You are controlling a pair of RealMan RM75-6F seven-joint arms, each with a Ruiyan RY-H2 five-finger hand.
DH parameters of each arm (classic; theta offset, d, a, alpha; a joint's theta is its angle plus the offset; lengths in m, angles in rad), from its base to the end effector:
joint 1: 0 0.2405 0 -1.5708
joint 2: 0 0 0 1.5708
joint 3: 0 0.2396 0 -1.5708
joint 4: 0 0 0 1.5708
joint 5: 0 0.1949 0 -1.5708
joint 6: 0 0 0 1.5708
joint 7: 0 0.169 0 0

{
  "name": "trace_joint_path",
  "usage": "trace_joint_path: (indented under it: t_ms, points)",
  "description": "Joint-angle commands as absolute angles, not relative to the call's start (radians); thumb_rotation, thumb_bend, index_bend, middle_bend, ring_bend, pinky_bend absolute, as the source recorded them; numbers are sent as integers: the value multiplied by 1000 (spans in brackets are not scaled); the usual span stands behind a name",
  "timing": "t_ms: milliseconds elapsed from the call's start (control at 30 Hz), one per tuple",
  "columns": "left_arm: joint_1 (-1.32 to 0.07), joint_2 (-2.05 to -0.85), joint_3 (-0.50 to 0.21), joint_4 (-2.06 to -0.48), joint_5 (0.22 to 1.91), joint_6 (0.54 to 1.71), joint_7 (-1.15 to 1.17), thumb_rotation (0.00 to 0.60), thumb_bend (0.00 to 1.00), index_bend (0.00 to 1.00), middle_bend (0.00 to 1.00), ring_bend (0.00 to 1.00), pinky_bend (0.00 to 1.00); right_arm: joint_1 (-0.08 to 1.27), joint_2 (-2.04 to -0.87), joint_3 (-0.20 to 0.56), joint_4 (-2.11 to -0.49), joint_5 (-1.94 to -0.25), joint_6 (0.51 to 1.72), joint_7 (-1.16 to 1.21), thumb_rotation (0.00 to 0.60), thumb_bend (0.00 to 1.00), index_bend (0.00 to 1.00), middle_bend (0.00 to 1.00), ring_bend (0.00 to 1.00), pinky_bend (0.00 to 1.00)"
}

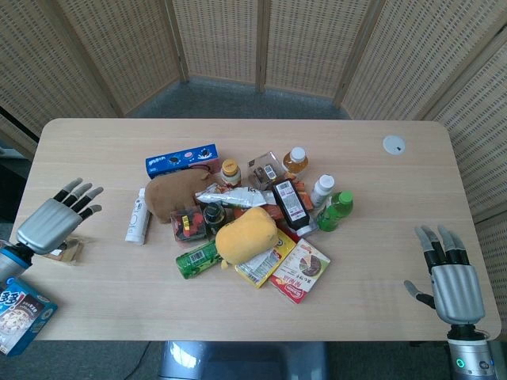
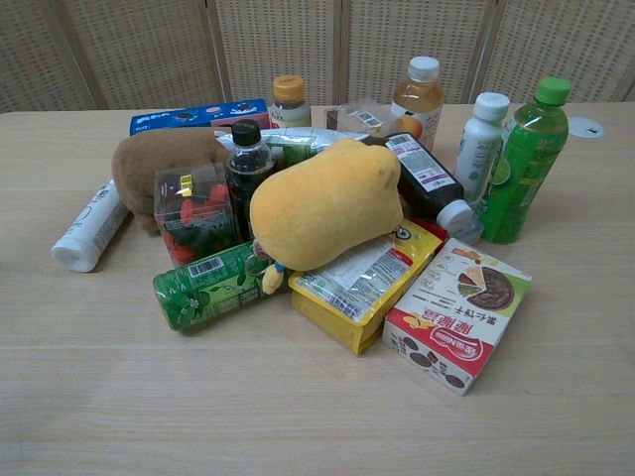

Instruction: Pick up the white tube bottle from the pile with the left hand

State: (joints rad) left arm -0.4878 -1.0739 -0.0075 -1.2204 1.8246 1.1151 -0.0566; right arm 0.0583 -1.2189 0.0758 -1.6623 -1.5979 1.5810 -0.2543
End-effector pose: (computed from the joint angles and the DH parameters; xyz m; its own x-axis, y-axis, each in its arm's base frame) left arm -0.2718 0.3128 0.1489 0.8305 0.0499 0.5547 0.4965 -0.5175 -0.6969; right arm -0.2545 -0.1981 0.1478 0.4843 0.1198 0.8666 -0.8676 -0.0620 0.4934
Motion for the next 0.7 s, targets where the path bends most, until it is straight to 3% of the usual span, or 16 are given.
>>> trace_joint_path:
  t_ms: [33,333,700]
  points:
    - [-522,-1121,15,-1190,1835,1073,-7,600,0,279,7,0,0,58,-1217,80,-1662,-1593,1583,-249,600,0,0,0,0,0]
    - [-569,-1213,27,-1129,1792,984,94,600,0,272,0,0,0,62,-1212,81,-1661,-1579,1571,-231,600,0,0,0,0,0]
    - [-601,-1336,34,-1060,1764,965,224,600,0,268,0,0,0,61,-1200,84,-1667,-1577,1575,-213,600,0,0,0,0,0]
